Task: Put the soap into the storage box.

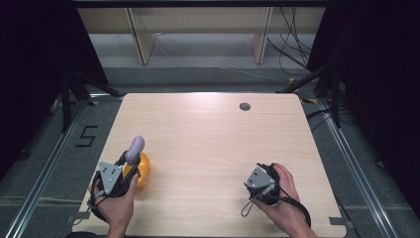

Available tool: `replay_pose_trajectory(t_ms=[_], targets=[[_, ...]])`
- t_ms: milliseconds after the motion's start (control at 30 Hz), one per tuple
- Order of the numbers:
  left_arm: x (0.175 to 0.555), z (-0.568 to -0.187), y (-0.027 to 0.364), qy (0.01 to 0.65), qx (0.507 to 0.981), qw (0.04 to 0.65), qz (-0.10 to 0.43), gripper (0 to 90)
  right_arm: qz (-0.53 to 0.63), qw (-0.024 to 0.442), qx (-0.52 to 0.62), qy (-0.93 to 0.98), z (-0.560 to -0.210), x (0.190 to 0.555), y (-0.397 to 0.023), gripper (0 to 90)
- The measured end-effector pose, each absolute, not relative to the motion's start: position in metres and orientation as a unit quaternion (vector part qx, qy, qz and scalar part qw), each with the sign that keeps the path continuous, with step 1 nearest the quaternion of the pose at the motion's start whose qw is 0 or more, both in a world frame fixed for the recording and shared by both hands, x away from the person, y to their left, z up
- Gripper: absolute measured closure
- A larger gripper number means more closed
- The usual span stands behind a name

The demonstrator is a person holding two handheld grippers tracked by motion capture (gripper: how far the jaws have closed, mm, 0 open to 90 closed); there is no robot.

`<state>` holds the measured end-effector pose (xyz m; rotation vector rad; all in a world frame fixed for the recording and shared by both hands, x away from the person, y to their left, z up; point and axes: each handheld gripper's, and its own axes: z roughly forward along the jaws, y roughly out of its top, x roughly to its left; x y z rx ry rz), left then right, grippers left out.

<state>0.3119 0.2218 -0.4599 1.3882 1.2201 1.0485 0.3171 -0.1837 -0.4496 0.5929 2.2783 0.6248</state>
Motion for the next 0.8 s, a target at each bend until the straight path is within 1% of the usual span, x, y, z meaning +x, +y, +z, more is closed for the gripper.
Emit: replay_pose_trajectory(t_ms=[500, 533, 600, 800], targets=[[0.313, -0.4624, 0.2263, 0.511, 0.57, 0.477, 0.433, 58.8, 0.24, 0.338, 0.234, 0.88, -0.449, 0.3165, -0.1839, 29.5], [0.3132, -0.4627, 0.2263, 0.511, 0.57, 0.476, 0.433, 58.8, 0.243, 0.344, 0.235, 0.876, -0.4498, 0.3165, -0.1835, 29.5], [0.3135, -0.4638, 0.2266, 0.514, 0.569, 0.472, 0.435, 58.8, 0.24, 0.338, 0.238, 0.879, -0.4491, 0.3162, -0.1835, 29.5], [0.3138, -0.4678, 0.2286, 0.524, 0.566, 0.465, 0.435, 58.8, 0.24, 0.341, 0.227, 0.88, -0.4487, 0.3175, -0.1845, 29.5]])
